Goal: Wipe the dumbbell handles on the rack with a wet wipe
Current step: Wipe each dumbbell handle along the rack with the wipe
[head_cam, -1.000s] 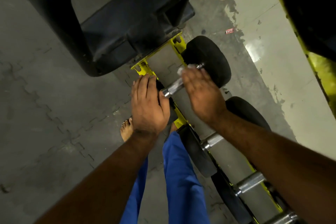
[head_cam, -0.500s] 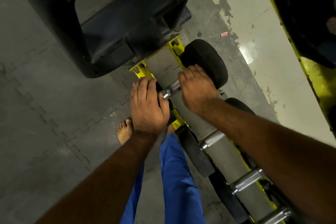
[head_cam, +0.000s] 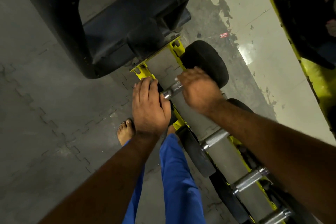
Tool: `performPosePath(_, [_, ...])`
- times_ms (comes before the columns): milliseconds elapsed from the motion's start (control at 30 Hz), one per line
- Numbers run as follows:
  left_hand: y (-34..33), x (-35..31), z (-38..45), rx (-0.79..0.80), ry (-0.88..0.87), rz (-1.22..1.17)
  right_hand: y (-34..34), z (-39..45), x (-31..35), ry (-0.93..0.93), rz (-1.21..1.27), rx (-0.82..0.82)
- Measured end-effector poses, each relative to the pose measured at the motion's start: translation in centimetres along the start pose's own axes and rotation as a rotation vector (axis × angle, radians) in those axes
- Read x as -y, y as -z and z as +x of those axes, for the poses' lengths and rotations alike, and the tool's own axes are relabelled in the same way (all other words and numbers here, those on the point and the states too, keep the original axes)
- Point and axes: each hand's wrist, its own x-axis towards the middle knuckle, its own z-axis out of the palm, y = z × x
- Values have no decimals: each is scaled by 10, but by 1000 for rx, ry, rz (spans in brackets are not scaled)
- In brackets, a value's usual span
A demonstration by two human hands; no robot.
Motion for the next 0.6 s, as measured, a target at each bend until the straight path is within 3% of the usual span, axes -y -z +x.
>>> performPosePath(200, [2, -1, 0, 18, 11, 9, -2, -2, 17, 56, -82, 117])
performPosePath(267, [2, -2, 0, 15, 12, 4, 5, 8, 3, -19, -122, 120])
performPosePath(333, [2, -1, 0, 14, 11, -1, 3, 7, 11, -35, -160, 104])
performPosePath(467, [2, -2, -1, 7, 12, -2, -13, -12, 13, 128, -25, 12])
performPosePath(533, [1, -2, -1, 1, 8, -10, -10, -11, 1, 30, -45, -34])
performPosePath(600, [1, -1, -1, -5, 2, -10, -7, -7, 17, -43, -103, 34])
